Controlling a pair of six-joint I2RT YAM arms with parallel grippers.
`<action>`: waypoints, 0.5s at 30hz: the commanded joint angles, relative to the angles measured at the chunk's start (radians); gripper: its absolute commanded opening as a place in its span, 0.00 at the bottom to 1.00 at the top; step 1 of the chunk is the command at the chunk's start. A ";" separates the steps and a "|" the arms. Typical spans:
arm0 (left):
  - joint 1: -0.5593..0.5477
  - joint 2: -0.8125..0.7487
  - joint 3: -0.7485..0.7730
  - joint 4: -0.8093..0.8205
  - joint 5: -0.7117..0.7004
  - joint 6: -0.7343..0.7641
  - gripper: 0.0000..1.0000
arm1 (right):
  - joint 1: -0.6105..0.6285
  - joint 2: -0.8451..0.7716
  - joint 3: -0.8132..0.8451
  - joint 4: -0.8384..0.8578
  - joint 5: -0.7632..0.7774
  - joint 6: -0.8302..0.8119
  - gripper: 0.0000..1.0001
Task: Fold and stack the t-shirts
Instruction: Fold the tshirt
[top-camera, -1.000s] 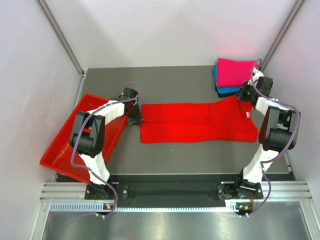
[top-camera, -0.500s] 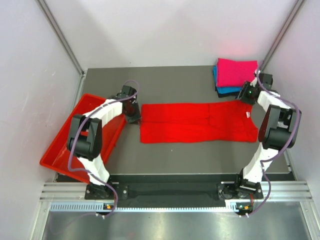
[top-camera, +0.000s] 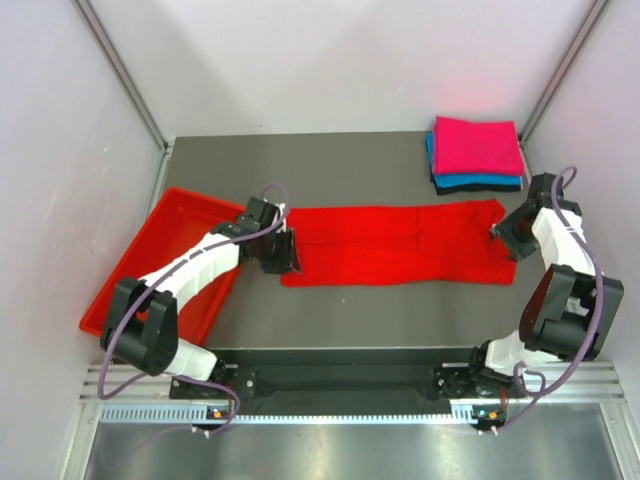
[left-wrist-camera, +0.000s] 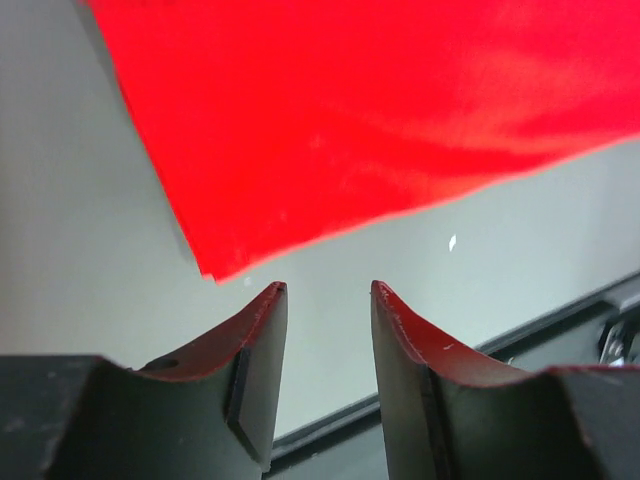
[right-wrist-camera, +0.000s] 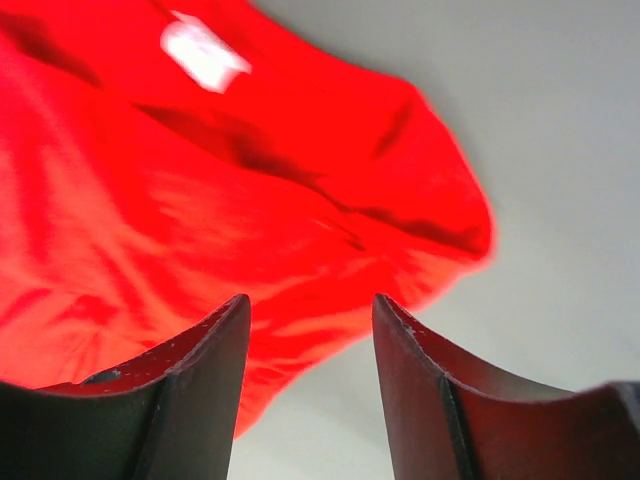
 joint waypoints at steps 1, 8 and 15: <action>-0.003 -0.028 -0.072 0.065 0.051 0.001 0.45 | -0.014 -0.081 -0.043 -0.098 0.098 0.106 0.52; -0.001 -0.031 -0.184 0.137 0.012 -0.039 0.54 | -0.054 -0.177 -0.204 -0.016 0.146 0.210 0.51; 0.000 -0.011 -0.244 0.233 -0.021 -0.110 0.55 | -0.085 -0.194 -0.316 0.098 0.160 0.247 0.49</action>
